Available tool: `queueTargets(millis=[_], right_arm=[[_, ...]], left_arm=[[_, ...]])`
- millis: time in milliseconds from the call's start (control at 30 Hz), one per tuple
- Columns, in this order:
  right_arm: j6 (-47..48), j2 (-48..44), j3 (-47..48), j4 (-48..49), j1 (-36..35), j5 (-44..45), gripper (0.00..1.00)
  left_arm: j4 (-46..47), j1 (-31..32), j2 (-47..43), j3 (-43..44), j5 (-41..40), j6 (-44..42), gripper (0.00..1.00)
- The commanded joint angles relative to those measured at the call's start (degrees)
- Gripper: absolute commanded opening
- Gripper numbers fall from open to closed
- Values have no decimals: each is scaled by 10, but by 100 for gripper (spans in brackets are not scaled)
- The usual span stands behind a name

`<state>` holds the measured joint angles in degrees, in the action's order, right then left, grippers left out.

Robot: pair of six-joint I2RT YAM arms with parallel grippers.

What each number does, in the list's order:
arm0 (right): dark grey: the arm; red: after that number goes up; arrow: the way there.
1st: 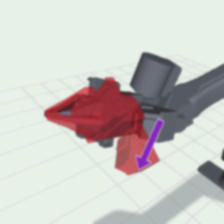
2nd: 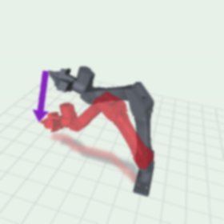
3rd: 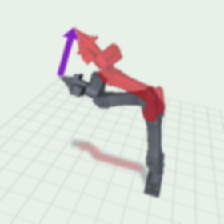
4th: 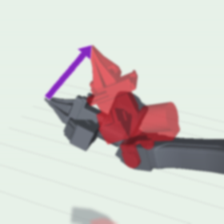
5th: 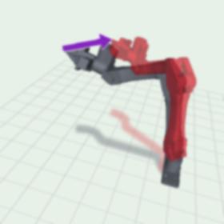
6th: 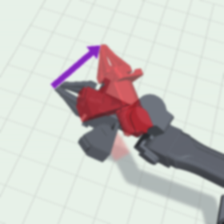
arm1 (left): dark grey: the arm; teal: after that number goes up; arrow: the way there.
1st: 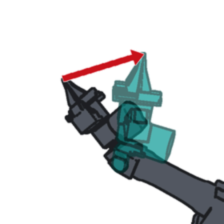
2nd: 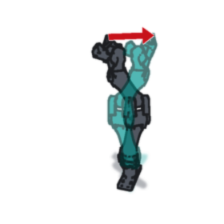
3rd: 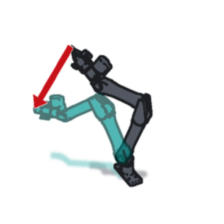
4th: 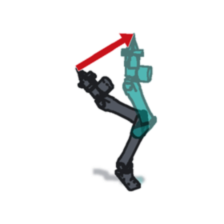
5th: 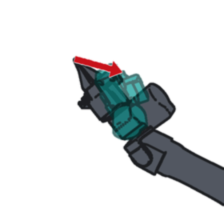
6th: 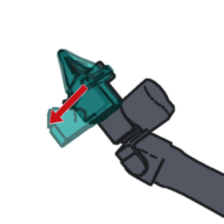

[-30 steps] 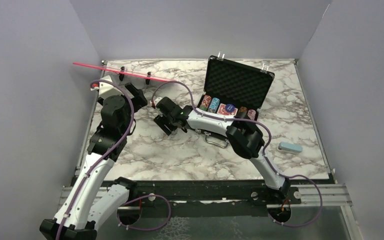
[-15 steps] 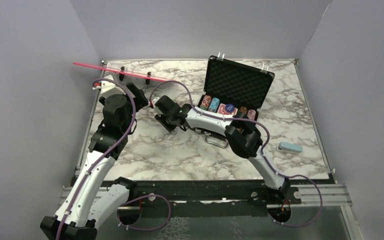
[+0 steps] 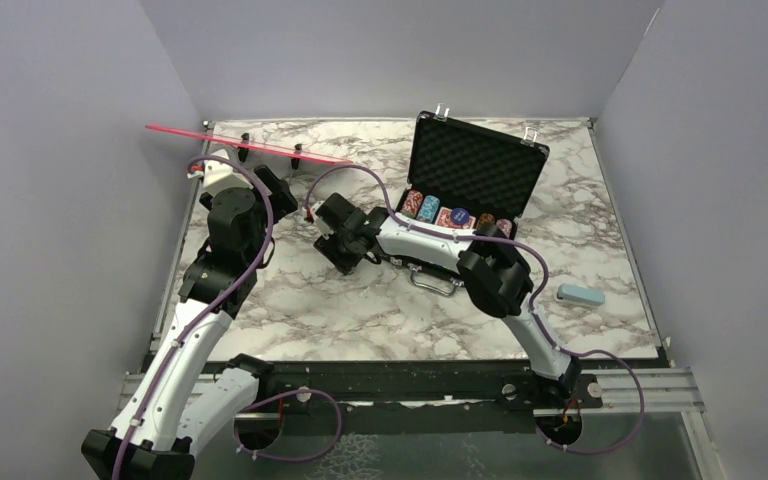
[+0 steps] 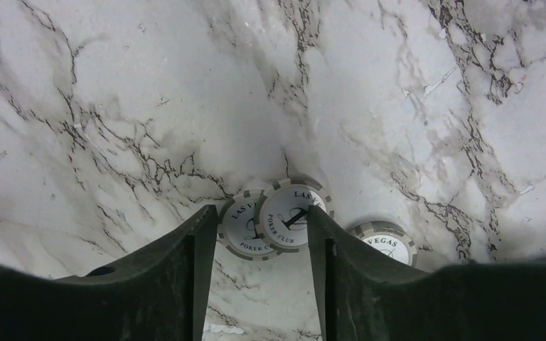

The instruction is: Pack up texas hold em set

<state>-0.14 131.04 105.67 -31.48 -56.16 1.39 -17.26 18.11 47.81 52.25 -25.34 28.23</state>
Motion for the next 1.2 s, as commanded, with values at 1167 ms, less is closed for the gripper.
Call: queueTargets(millis=[1167], right_arm=[[24, 33, 26, -76, 15, -38, 63]], left_arm=[[7, -3, -4, -7, 2, -4, 83]])
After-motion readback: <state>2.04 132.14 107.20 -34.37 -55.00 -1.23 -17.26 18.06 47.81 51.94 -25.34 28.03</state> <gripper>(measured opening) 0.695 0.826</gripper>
